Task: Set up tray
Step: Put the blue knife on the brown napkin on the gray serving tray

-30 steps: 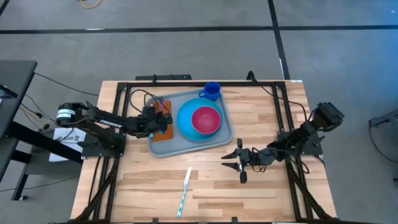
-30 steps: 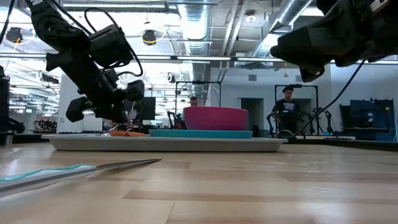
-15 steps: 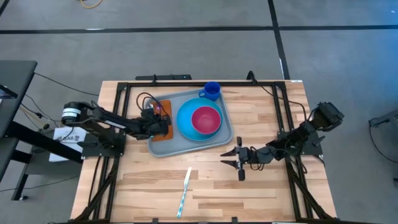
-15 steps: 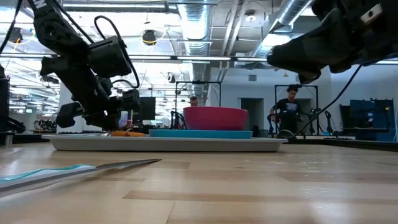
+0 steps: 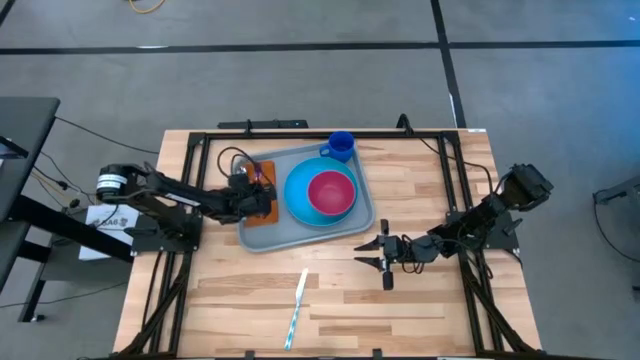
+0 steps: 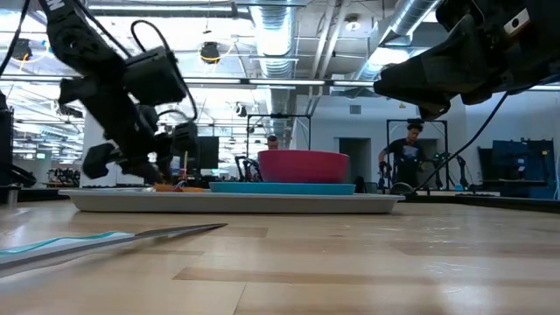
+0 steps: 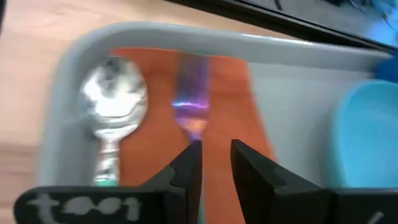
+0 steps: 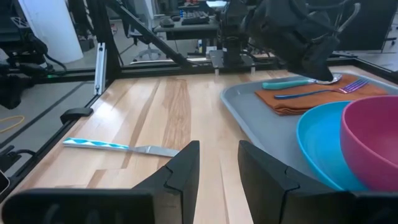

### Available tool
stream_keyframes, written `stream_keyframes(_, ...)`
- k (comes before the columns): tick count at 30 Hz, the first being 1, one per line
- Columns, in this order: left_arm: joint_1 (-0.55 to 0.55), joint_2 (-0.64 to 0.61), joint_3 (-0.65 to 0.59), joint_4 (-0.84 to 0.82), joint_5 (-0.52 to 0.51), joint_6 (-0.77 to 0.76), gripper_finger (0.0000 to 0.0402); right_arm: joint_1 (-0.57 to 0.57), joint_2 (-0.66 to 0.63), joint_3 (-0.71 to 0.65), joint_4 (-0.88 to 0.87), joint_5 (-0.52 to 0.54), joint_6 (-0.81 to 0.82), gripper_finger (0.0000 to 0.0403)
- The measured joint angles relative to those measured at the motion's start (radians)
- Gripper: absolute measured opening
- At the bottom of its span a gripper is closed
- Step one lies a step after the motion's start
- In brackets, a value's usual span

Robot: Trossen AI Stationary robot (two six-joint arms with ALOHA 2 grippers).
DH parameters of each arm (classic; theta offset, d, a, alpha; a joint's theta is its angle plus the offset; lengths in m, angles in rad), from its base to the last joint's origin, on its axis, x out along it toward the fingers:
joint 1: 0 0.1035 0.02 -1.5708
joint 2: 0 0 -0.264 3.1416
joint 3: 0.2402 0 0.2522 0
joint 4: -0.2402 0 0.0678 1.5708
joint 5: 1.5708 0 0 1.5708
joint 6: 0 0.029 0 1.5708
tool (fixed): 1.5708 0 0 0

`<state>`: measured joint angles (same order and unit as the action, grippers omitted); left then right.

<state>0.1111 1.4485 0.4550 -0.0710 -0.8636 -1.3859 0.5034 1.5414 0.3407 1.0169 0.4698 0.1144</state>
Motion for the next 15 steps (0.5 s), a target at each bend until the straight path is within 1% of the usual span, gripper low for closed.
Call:
stream_keyframes(2,-0.007,-0.035,0.024,0.004,0.046,0.087,0.0072,0.0,0.0,0.0,0.0,0.0,-0.001,0.0104)
stream_keyframes(4,-0.018,-0.077,0.059,0.009,0.116,0.224,0.0072,-0.002,0.0,0.0,-0.001,0.0,-0.001,0.0104)
stream_keyframes(5,-0.025,-0.096,0.08,0.008,0.166,0.301,0.0072,-0.002,0.0,0.0,-0.004,0.0,-0.001,0.0104)
stream_keyframes(7,-0.05,-0.144,0.124,0.008,0.298,0.428,0.0073,-0.002,0.0,0.0,-0.01,0.001,0.0,0.0104)
stream_keyframes(9,-0.092,-0.171,0.181,0.012,0.424,0.512,0.0073,-0.002,0.0,0.0,-0.015,0.001,0.0,0.0104)
stream_keyframes(12,-0.186,-0.189,0.252,0.001,0.529,0.538,0.0073,-0.002,0.0,0.0,-0.017,0.002,-0.001,0.0104)
stream_keyframes(13,-0.225,-0.186,0.274,-0.004,0.553,0.524,0.0073,-0.002,0.0,0.0,-0.019,0.002,-0.001,0.0104)
stream_keyframes(15,-0.312,-0.167,0.318,-0.028,0.591,0.43,0.0073,-0.002,0.0,0.0,-0.016,0.003,-0.001,0.0104)
